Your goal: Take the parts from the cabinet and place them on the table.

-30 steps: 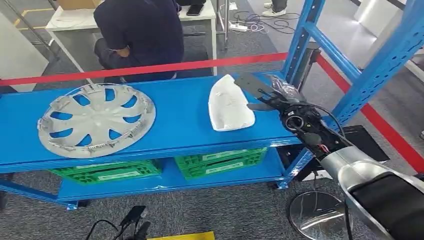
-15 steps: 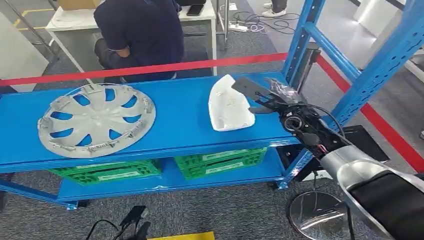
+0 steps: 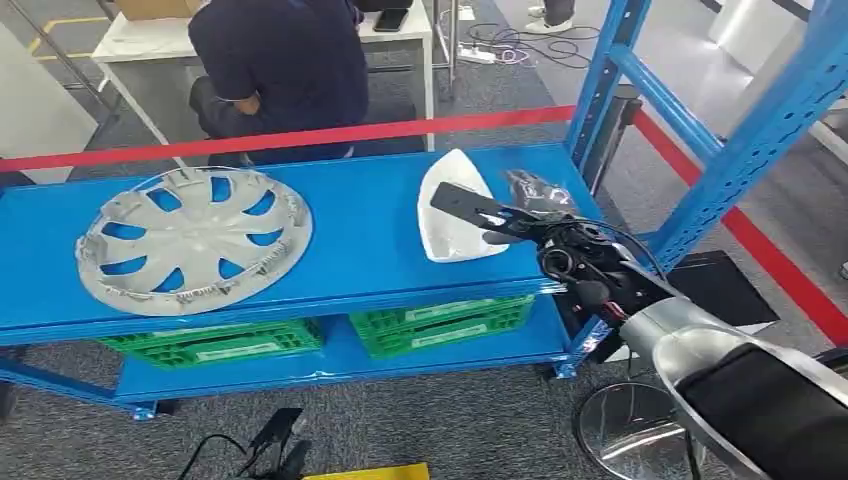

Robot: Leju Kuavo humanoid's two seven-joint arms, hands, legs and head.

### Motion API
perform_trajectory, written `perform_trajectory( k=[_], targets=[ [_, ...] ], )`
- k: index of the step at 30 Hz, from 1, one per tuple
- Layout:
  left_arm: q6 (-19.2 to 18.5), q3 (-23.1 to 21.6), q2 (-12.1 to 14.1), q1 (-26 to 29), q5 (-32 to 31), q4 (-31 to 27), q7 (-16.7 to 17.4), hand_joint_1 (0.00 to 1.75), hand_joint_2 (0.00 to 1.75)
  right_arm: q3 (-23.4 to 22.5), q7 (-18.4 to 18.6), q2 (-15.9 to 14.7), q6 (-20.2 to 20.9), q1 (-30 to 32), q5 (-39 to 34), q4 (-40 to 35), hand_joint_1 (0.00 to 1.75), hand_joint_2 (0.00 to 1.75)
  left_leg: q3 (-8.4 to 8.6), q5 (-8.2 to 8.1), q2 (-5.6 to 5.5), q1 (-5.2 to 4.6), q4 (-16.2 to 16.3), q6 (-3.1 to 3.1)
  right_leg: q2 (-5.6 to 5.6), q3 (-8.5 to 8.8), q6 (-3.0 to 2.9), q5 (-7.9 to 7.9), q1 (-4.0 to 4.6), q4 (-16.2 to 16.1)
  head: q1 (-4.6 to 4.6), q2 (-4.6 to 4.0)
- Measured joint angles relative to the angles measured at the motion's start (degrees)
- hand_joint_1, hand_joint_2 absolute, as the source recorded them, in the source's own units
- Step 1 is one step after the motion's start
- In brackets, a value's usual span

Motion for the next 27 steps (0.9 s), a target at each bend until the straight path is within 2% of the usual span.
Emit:
perform_trajectory(
  k=[5, 17, 27],
  targets=[
    [-0.04, -0.57, -0.24, -0.11, -0.02, 0.00, 0.00, 0.00, 0.00, 1.49, 0.28, 0.54, -0.20, 0.00, 2.64, 0.33, 0.00, 1.75, 0.00, 0.00, 0.01, 0.00, 0.00, 0.00, 0.03, 0.01, 0.00, 0.00, 0.00, 0.00, 0.04, 0.00],
    [-0.04, -0.87, -0.39, -0.16, -0.02, 0.00, 0.17, 0.00, 0.00, 2.95, -0.81, 1.42, -0.02, 0.01, 2.09, 0.48, 0.00, 1.75, 0.00, 0.00, 0.02, 0.00, 0.02, 0.00, 0.04, 0.00, 0.06, 0.04, 0.00, 0.00, 0.07, 0.00],
    [0.04, -0.94, -0.39, -0.17, -0.02, 0.00, 0.20, 0.00, 0.00, 1.96, -5.51, 2.14, 3.19, -0.03, -3.85, 0.48, 0.00, 1.75, 0.00, 0.00, 0.02, 0.00, 0.04, 0.00, 0.04, 0.01, 0.07, 0.05, 0.00, 0.00, 0.09, 0.00]
  ],
)
